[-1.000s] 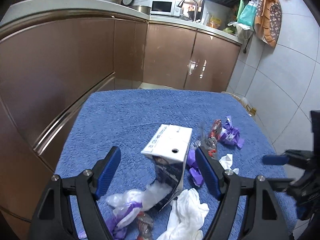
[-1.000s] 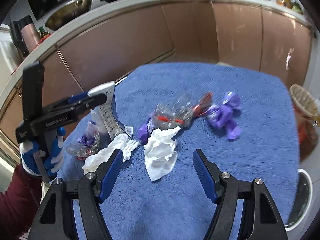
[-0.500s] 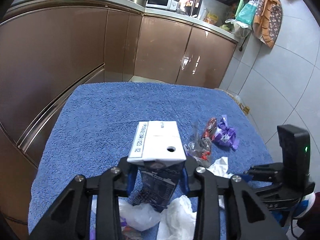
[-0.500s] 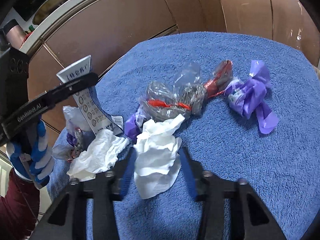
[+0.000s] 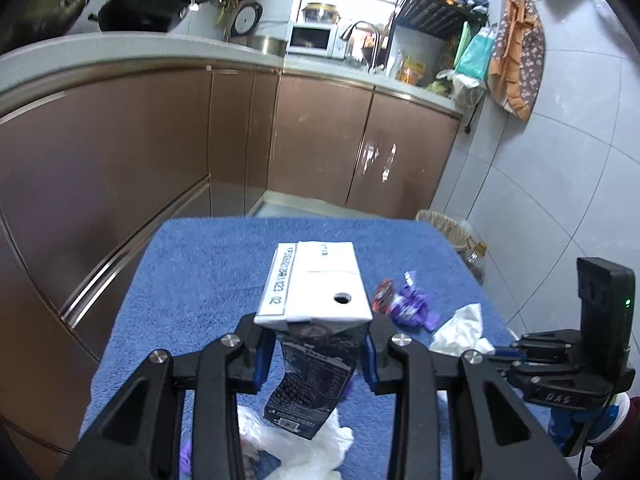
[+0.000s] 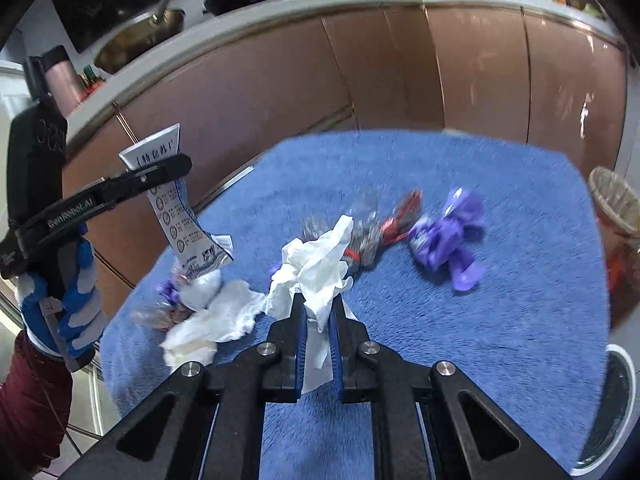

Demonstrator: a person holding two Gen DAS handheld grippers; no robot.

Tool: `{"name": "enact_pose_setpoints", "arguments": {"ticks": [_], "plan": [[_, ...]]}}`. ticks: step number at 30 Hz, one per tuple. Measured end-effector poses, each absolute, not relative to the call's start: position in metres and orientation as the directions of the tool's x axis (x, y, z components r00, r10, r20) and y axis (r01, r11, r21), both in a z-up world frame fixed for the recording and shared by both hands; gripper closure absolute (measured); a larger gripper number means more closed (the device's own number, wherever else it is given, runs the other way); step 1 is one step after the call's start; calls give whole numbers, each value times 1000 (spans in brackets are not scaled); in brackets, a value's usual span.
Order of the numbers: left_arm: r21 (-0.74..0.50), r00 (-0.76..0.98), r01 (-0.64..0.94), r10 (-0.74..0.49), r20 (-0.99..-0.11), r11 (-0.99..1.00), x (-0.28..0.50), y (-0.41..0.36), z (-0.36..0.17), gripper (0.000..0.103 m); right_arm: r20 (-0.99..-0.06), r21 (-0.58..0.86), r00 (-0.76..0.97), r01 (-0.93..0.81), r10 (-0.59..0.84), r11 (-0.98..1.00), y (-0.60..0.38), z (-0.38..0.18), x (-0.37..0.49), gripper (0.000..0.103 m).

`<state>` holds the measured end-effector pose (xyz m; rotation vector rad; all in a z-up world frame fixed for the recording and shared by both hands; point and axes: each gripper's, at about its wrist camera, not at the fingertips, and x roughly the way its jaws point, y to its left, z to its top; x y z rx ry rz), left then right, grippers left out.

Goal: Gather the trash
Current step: 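Grasp the white milk carton with left tool while right tool grasps white tissue, then carry carton and tissue over the bin and open both tools to drop them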

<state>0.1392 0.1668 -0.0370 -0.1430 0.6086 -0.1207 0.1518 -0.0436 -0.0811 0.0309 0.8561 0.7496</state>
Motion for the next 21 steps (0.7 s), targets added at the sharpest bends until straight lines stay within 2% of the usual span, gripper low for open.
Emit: {"name": "enact_pose_setpoints", "arguments": {"ticks": [12, 17, 21], "plan": [[-121, 892, 110, -152, -426, 987, 69, 129, 46, 70, -506, 250, 596, -590, 623, 768, -111, 6, 81, 93], [-121, 902, 168, -202, -381, 978, 55, 94, 70, 70, -456, 212, 678, -547, 577, 810, -150, 23, 52, 93], [-132, 886, 238, -271, -376, 962, 65, 54, 77, 70, -416, 189, 760, -465, 500, 865, -190, 34, 37, 93]]}}
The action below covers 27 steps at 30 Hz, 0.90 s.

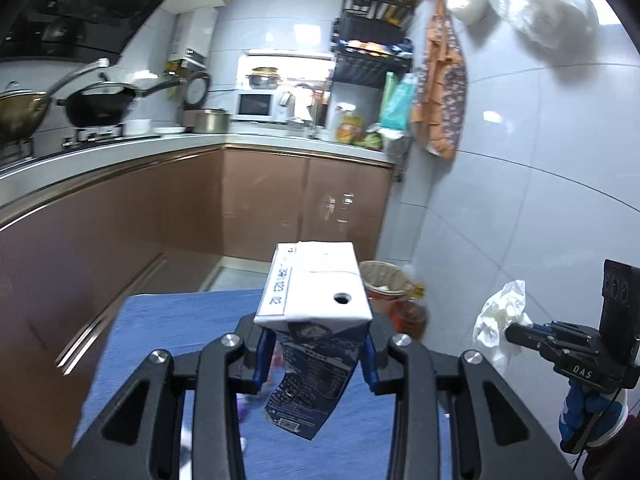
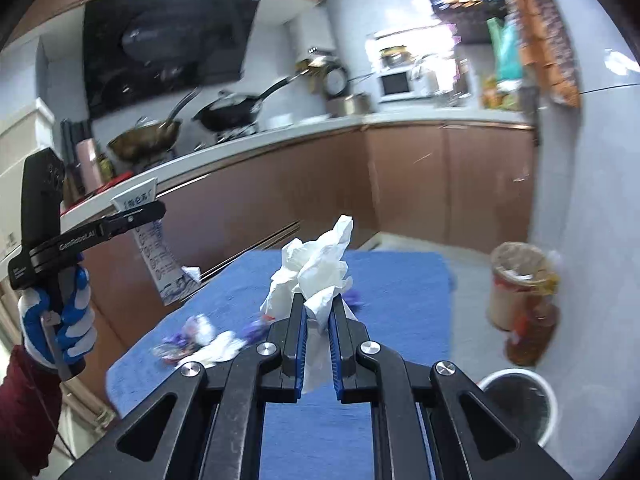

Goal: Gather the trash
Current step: 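Carry carton and tissue over the bin and open both tools to drop them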

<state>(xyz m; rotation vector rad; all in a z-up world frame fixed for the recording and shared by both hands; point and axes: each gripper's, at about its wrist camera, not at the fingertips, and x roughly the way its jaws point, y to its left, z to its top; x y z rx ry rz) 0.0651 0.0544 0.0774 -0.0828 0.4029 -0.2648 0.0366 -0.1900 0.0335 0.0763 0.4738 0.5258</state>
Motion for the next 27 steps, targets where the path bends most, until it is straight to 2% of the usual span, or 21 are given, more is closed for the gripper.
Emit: {"name": "enact_pose_setpoints", "arguments": {"ticks": [5, 14, 21, 27], "plan": [[-151, 835, 335, -367, -410, 930, 97, -4, 67, 70, -400, 199, 831, -332, 386, 922, -240, 28, 33, 93], [-209, 690, 463, -498, -525, 861, 177, -124, 10, 70, -475, 205, 868, -54, 147, 977, -325, -24, 66, 93], [-215, 594, 496, -510, -622, 841, 233, -200, -43, 70, -562, 203, 826, 89, 41, 975, -373, -81, 103, 93], [-236, 522, 503, -510, -684, 832, 273, -256, -87, 70, -624, 220, 781, 159, 14, 962, -399, -122, 131, 91]]}}
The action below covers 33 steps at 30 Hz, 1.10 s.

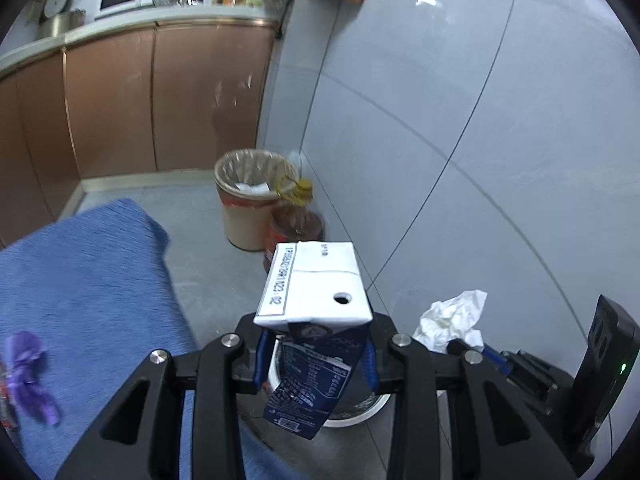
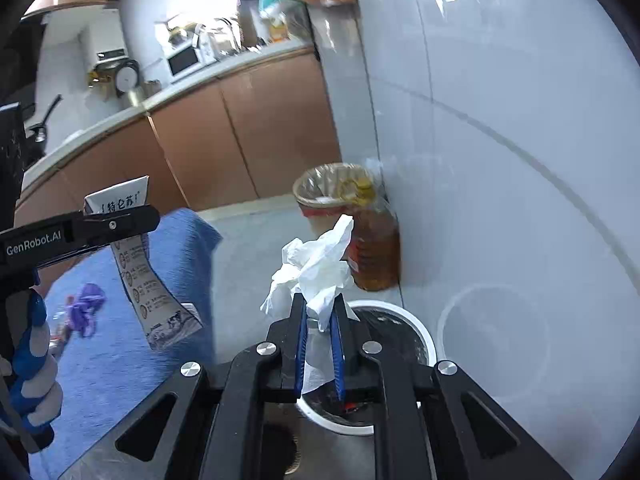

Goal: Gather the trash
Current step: 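Carry carton and tissue over the bin and open both tools to drop them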

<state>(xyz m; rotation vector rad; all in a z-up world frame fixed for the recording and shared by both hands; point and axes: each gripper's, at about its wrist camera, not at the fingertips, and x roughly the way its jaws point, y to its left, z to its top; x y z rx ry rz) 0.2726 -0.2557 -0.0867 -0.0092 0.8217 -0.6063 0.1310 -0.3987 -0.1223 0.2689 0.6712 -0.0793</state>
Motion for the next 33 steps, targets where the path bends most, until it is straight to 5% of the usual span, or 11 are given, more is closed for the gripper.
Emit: {"name": "enact_pose_setpoints", "arguments": {"ticks": [10, 18, 33], "plan": [[-259, 434, 483, -486, -759, 836, 311, -312, -155, 64, -697, 215, 717, 241, -24, 946, -425, -168, 170, 90], [-294, 380, 481, -498, -779, 826, 313, -318, -186, 57, -761, 202, 648, 296, -41, 934, -441, -203, 182, 74], [-222, 601, 466, -491, -631, 857, 258, -271, -102, 57, -687, 208, 725, 270, -56, 940, -413, -153, 153, 62]]}}
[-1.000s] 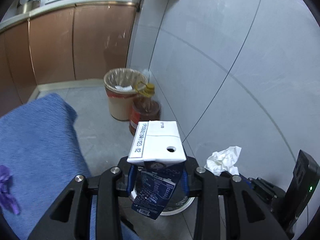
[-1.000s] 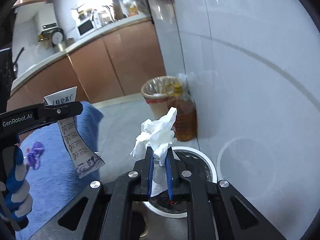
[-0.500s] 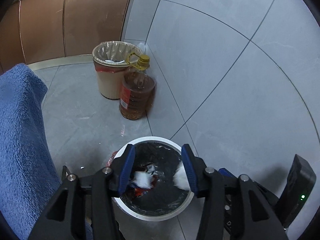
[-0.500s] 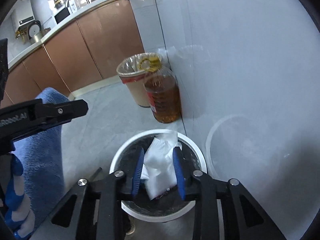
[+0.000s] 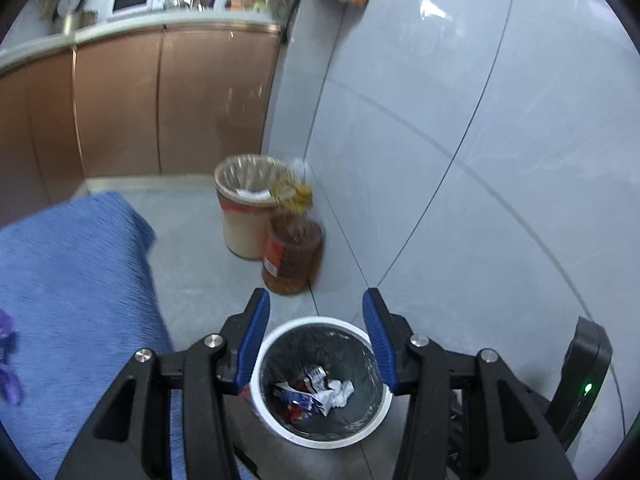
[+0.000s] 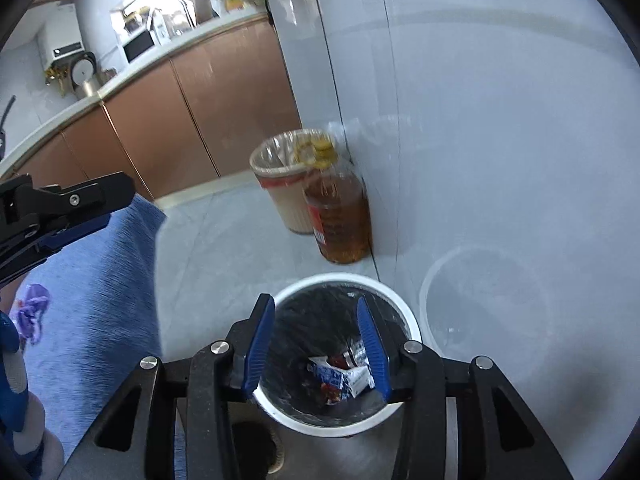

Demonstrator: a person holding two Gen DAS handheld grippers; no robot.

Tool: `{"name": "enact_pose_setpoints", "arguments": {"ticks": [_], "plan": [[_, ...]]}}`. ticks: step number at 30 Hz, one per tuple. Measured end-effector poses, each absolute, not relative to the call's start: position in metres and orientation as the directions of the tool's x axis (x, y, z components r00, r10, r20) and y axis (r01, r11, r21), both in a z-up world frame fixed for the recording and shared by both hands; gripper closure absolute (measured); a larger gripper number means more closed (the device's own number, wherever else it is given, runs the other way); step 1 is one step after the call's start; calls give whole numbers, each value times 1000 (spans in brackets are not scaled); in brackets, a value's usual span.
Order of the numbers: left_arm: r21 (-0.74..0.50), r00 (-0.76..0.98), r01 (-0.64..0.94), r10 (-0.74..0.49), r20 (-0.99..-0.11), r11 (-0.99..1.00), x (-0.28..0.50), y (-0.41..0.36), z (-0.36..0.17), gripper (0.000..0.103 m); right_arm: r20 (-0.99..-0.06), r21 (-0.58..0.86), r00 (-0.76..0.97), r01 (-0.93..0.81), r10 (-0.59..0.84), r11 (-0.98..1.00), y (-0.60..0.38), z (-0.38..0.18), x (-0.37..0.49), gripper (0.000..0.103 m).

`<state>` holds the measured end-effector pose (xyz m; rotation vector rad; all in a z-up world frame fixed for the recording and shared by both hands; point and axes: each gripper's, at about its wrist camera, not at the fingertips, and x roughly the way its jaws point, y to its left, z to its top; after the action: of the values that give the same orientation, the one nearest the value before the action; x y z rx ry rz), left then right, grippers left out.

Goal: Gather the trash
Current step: 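Carry carton and tissue over the bin and open both tools to drop them, then move both tools back over the remaining wrappers on the towel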

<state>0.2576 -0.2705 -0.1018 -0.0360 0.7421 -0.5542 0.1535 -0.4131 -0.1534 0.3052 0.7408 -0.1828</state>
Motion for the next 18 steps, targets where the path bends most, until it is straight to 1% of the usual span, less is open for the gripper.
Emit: {"name": "enact_pose_setpoints", "arguments": {"ticks": [7, 10, 18], "plan": [[-183, 663, 454, -468, -584, 872, 219, -231, -52, 57, -597, 225, 800, 243, -63, 944, -394, -99, 125, 61], [-163, 704, 435, -447, -552, 886, 197, -207, -31, 52, -550, 227, 833, 210, -53, 951, -380, -71, 112, 61], [-158, 790, 385, -413, -453, 909, 134, -130, 24, 52, -420, 181, 907, 91, -6, 979, -325, 1, 69, 60]]}}
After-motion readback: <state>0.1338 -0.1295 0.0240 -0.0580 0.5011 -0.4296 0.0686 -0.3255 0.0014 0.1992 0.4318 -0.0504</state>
